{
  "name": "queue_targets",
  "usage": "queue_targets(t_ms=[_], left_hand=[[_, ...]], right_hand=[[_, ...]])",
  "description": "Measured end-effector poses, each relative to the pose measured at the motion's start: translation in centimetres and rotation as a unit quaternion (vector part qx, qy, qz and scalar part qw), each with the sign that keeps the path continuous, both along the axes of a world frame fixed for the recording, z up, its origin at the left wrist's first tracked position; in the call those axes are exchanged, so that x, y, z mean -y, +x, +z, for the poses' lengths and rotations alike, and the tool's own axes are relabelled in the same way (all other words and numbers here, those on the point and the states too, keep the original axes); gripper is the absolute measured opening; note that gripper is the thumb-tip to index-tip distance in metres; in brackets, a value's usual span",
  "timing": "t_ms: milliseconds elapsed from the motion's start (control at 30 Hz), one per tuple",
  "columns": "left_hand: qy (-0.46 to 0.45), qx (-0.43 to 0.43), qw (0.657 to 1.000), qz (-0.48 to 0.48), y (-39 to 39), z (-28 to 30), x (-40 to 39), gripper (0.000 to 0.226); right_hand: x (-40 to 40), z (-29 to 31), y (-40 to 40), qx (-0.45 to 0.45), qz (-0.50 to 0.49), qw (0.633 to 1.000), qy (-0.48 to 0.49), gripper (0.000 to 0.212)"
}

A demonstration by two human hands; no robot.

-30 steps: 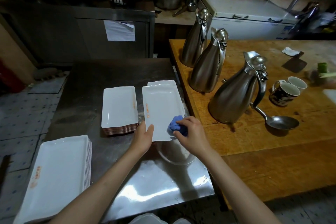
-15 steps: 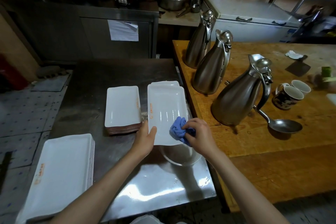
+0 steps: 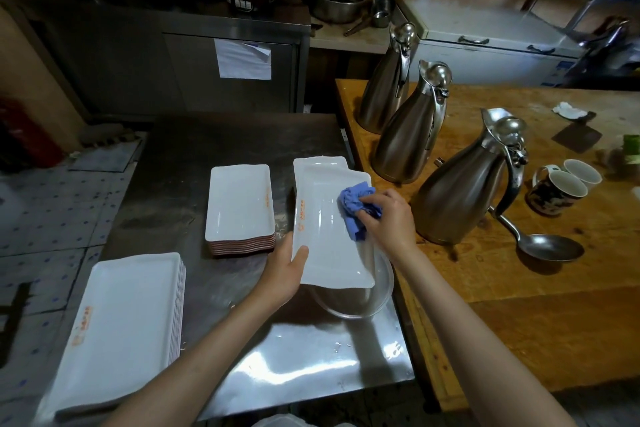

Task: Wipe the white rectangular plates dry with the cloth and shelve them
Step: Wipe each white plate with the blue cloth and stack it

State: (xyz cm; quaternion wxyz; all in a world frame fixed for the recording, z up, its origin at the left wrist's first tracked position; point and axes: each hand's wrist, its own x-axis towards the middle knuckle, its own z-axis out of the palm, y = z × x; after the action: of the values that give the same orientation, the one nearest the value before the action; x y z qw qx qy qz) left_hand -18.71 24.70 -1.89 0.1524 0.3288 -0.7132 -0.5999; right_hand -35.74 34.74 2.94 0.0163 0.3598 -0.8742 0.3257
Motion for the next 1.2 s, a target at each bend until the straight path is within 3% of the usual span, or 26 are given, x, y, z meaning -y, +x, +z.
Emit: queue_targets(t_ms=[367, 533, 800, 1200], left_hand=[[-0.018, 0.003, 0.999, -0.035, 0.3, 1.5, -0.4, 0.037], [-0.009, 0.016, 0.999, -0.042, 0.7, 1.2, 0.1, 0.036], [0.004, 0.024, 0.996, -0.082, 0.6, 1.7, 0.5, 0.036], [-0.010, 0.048, 0.992, -0.120, 0.8, 2.0, 0.6, 0.043]], right_hand=[[1.0, 1.2, -1.1, 0.008, -0.061, 0.998, -0.030, 0.028], [0.7, 1.7, -0.6, 0.013, -0.016, 1.000, 0.009, 0.028], [1.9, 2.6, -0.5, 0.069, -0.019, 0.996, -0.044, 0.023], [3.6, 2.0, 0.5, 0.068, 0.027, 0.997, 0.010, 0.024]])
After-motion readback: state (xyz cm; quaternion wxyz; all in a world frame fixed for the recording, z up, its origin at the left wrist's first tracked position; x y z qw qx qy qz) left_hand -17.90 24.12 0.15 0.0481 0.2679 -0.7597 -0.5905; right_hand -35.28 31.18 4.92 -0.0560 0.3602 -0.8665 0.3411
